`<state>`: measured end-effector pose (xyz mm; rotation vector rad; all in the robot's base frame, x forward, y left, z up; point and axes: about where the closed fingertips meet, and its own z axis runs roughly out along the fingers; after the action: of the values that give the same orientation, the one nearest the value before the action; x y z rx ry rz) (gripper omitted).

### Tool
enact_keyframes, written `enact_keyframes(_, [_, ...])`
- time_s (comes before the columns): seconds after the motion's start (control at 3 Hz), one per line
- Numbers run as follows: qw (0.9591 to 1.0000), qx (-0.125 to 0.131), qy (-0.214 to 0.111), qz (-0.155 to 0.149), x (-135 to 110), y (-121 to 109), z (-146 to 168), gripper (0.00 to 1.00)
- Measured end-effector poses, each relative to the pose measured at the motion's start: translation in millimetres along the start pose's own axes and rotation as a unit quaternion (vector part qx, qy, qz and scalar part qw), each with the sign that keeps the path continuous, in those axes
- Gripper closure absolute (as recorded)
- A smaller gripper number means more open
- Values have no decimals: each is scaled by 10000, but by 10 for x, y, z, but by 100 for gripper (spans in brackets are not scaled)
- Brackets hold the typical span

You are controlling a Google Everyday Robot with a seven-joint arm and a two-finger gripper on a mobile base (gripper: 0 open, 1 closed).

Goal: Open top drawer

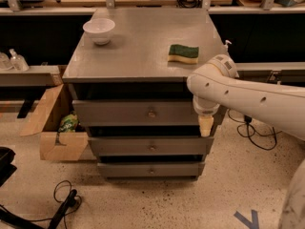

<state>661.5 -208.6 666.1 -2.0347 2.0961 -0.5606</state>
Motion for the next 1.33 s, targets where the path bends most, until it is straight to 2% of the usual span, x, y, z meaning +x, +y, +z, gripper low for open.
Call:
enact_keyframes(0.67, [9994, -222, -152, 217, 21, 232, 210, 61])
enact_keyframes(1.0, [9994, -222, -152, 217, 25, 220, 180, 86])
enact_keyframes(1.33, [9994, -222, -152, 217, 25, 220, 179, 100])
